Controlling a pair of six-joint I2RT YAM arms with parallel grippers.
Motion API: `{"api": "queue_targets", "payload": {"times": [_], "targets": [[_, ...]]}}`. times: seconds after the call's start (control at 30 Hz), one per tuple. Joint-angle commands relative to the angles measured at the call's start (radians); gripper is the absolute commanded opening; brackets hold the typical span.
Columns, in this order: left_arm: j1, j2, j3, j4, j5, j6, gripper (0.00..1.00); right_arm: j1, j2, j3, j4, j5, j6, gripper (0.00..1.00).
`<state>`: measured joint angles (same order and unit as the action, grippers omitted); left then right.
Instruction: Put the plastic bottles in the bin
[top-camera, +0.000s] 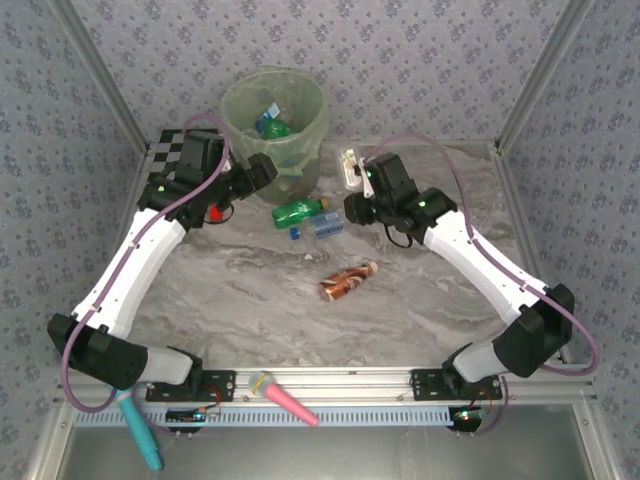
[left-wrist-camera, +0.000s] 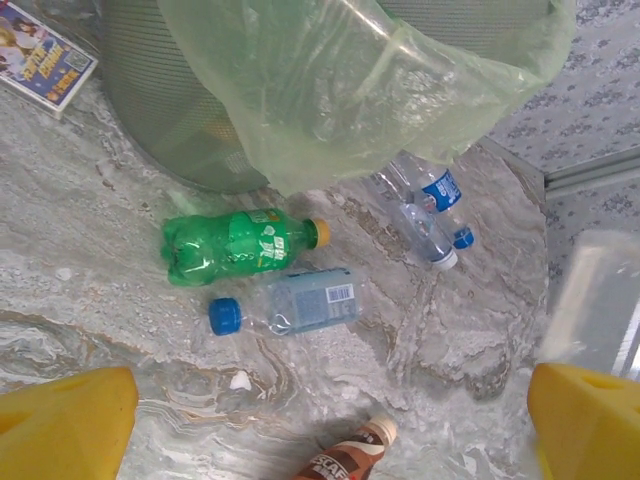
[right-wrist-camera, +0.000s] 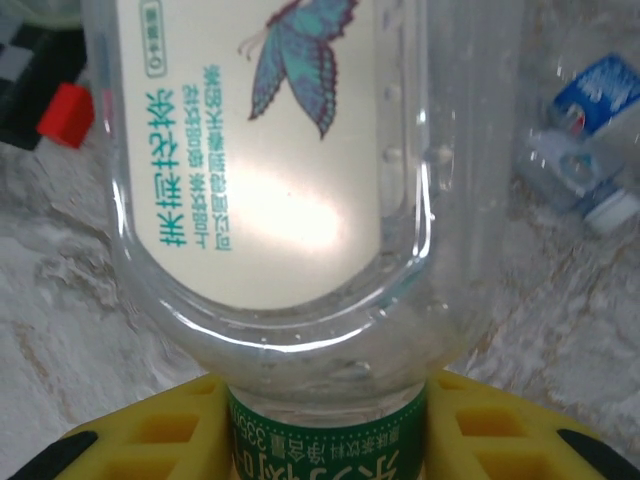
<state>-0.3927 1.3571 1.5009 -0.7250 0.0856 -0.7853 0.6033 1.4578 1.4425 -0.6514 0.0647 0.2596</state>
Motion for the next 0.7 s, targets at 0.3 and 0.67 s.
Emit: {"api": "queue_targets", "payload": {"times": [0.3,0.67], "targets": [[0.012,-0.058,-0.002,-0.014,0.026,0.096,1.0,-0.016,0.124,0.22,-0.065,-0.023,-0.079,0.38],[-0.162,-0.03,-0.105,-0.029,-0.033,0.255,1.0,-0.077,0.069,0.103,-0.028,-0.048,-0.001,0.38]]}}
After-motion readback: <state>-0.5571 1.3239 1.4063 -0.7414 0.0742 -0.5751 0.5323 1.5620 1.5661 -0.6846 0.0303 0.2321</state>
